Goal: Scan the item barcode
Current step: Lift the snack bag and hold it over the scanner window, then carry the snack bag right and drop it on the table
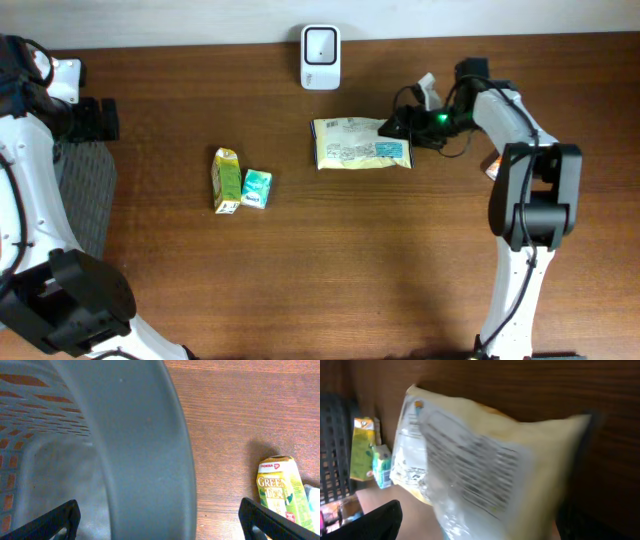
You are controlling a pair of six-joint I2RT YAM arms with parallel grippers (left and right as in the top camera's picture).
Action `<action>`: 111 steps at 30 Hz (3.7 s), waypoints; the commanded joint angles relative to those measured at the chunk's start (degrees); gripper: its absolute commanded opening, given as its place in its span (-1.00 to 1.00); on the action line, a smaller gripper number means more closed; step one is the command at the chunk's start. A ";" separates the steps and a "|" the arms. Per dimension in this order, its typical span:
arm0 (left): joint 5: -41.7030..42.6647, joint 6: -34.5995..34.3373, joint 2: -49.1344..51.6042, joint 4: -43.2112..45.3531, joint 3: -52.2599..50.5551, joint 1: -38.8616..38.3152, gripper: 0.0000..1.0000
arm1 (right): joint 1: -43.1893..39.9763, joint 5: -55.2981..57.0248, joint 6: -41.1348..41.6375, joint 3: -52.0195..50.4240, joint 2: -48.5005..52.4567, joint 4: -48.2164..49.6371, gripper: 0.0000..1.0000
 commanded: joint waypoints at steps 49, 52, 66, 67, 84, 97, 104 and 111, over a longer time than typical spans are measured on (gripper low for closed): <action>0.44 0.90 0.17 -0.11 -0.22 0.11 0.98 | 25.07 72.76 -16.44 14.64 -16.68 12.04 -0.92; 0.44 0.90 0.17 -0.11 -0.22 0.11 0.98 | 27.58 77.59 -35.15 14.64 -13.03 24.48 -0.92; 0.44 0.90 0.17 -0.11 -0.22 0.11 0.98 | 27.93 82.99 -79.32 14.64 -0.11 53.13 -0.92; 0.44 0.90 0.17 -0.11 -0.22 0.11 0.98 | 28.15 82.97 -79.41 14.64 0.13 55.08 -0.92; 0.44 0.90 0.17 -0.11 -0.22 0.11 0.98 | 30.71 82.18 -79.56 14.62 0.79 53.29 -0.92; 0.44 0.90 0.17 -0.11 -0.22 0.11 0.99 | 30.75 84.78 -67.32 14.64 -5.33 52.83 -0.92; 0.44 0.90 0.17 -0.11 -0.22 0.11 0.98 | 24.68 67.73 -21.92 14.64 -30.56 10.14 -0.92; 0.44 0.90 0.17 -0.11 -0.22 0.11 0.98 | -6.99 21.94 -3.32 14.45 -34.73 -20.44 -0.92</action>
